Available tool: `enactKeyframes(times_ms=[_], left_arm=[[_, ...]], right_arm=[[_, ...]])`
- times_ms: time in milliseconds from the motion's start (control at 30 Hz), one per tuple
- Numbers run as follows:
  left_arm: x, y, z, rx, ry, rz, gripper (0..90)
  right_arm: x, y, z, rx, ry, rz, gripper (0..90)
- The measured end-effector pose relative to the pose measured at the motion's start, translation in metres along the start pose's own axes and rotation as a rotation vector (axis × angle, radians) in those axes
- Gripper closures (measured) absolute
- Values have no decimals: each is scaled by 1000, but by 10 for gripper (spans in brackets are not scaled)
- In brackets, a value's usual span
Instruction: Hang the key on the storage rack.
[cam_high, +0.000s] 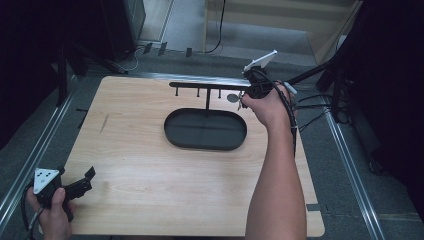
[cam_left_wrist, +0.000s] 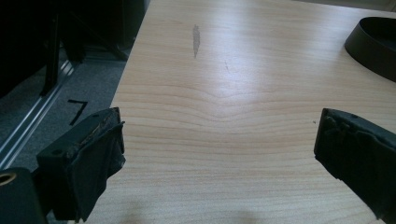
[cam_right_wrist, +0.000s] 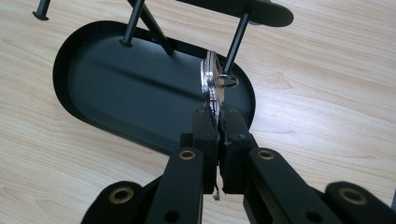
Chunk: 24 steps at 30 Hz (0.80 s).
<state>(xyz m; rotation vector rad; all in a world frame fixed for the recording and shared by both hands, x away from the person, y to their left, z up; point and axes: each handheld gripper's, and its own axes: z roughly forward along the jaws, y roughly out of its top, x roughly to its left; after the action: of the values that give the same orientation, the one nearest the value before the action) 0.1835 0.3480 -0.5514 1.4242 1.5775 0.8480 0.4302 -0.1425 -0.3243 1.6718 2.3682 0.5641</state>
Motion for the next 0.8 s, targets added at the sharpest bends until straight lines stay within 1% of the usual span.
enactKeyframes(times_ms=[167, 267, 500, 567, 667, 733, 800], left_arm=[[0, 0, 0, 6, -7, 5, 17], [0, 0, 1, 6, -10, 8, 17], [-1, 0, 1, 5, -18, 9, 17], [-1, 0, 1, 5, -19, 9, 17], [-1, 0, 1, 5, -21, 9, 18], [-1, 0, 1, 5, -21, 9, 18], [-1, 0, 1, 5, -22, 10, 17]], right_arm=[[-1, 3, 0, -9, 4, -1, 872], [-1, 6, 0, -8, -2, 0, 872], [-6, 9, -1, -25, -6, 29, 871], [-8, 9, 1, -26, -15, 35, 871], [-11, 7, 3, -25, -52, 37, 857], [-15, 5, 4, -37, -64, 47, 816], [-19, 2, 5, -32, -84, 55, 818]])
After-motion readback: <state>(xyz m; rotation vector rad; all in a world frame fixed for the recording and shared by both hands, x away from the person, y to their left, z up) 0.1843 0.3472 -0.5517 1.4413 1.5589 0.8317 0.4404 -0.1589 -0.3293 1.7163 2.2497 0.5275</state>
